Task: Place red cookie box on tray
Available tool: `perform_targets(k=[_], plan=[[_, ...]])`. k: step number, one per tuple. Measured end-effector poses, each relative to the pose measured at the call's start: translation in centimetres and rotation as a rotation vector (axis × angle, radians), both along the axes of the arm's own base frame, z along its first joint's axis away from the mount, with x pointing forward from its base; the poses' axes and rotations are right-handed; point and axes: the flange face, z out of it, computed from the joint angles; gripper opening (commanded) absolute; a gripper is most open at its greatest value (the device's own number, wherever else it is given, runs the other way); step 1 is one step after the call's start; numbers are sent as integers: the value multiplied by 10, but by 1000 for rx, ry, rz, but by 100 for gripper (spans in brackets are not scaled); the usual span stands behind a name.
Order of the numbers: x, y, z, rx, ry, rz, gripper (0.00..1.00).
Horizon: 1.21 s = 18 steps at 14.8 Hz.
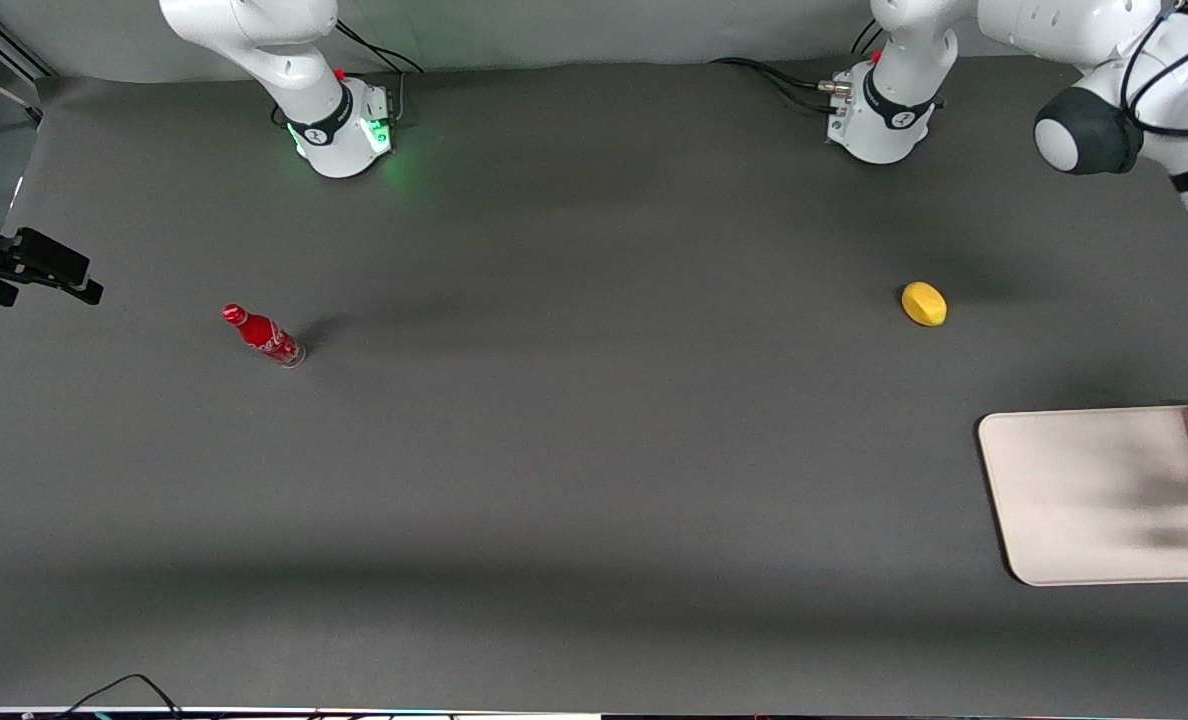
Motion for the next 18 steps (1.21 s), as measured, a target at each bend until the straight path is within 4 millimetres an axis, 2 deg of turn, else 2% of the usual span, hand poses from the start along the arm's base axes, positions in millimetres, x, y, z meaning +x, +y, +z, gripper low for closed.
perform_targets(k=[2,5,8,10,12,13,15,16,18], plan=[[-4,-16,67,-35,36,16,100],[-30,-64,194,-91,91,37,100],[-85,-119,306,-168,154,55,100],[-125,-165,359,-234,208,90,100],[-150,-227,391,-249,233,108,100],[-159,-262,397,-240,244,108,100],[-177,-323,397,-214,256,112,100],[-186,-344,391,-203,252,113,100],[-203,-361,372,-189,240,111,100]])
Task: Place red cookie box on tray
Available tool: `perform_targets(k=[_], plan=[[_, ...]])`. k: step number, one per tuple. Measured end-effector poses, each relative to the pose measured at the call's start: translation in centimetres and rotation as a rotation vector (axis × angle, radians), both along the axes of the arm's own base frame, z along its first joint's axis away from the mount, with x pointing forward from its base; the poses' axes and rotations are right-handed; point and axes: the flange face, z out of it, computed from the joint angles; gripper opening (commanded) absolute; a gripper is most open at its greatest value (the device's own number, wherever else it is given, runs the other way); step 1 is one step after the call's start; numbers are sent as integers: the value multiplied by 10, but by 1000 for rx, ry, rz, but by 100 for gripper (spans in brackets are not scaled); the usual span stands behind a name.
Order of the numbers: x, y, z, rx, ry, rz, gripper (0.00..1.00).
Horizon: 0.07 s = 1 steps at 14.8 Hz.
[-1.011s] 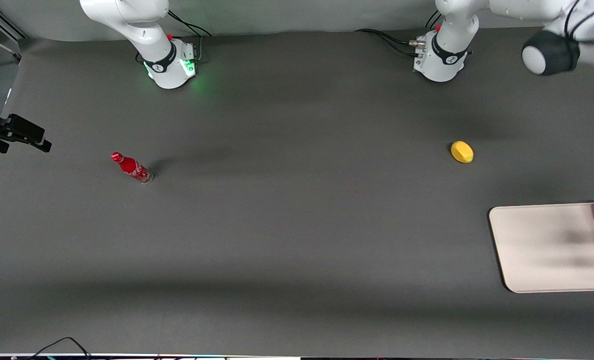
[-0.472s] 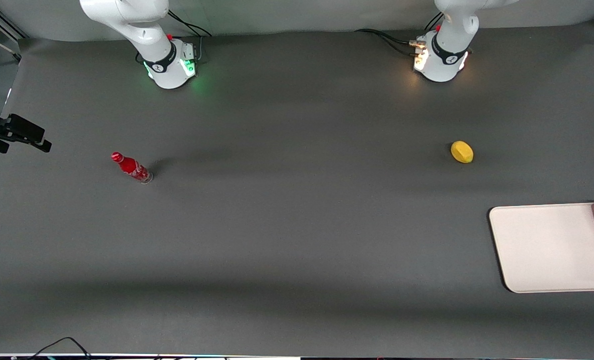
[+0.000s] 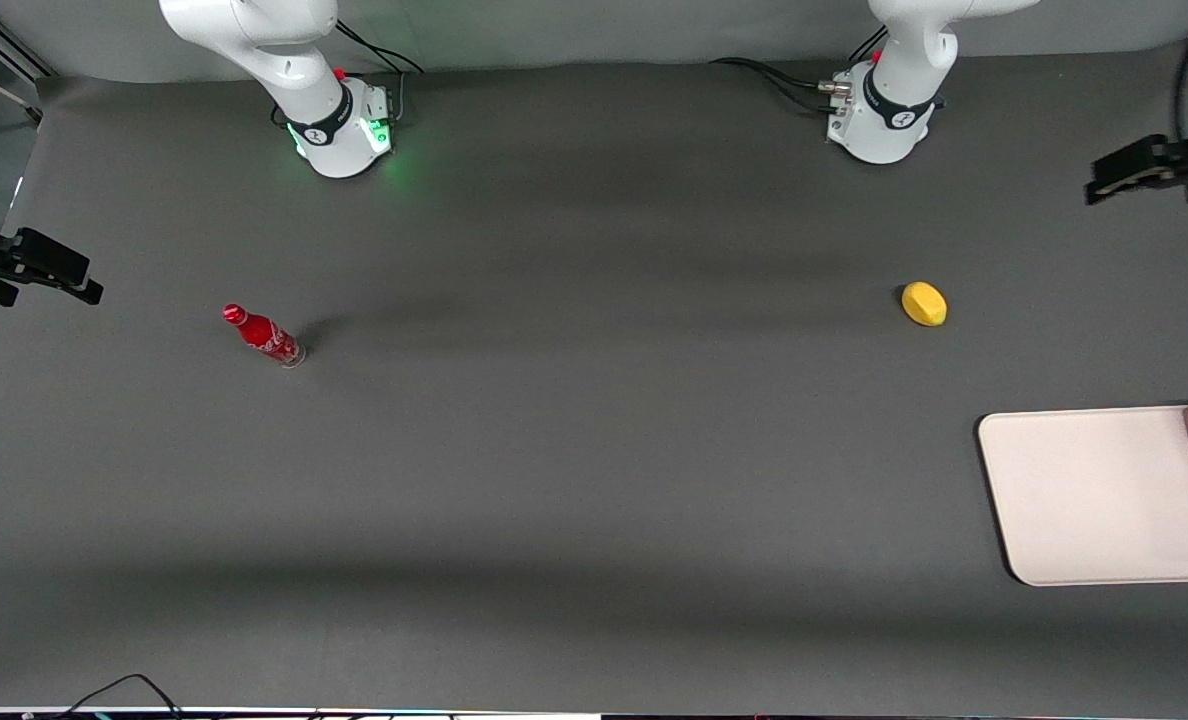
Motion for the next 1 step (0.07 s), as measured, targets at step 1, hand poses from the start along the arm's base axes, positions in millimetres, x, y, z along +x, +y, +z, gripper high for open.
perform_targets(k=[1], plan=[[-6,0,-6,3,-2,1,100]])
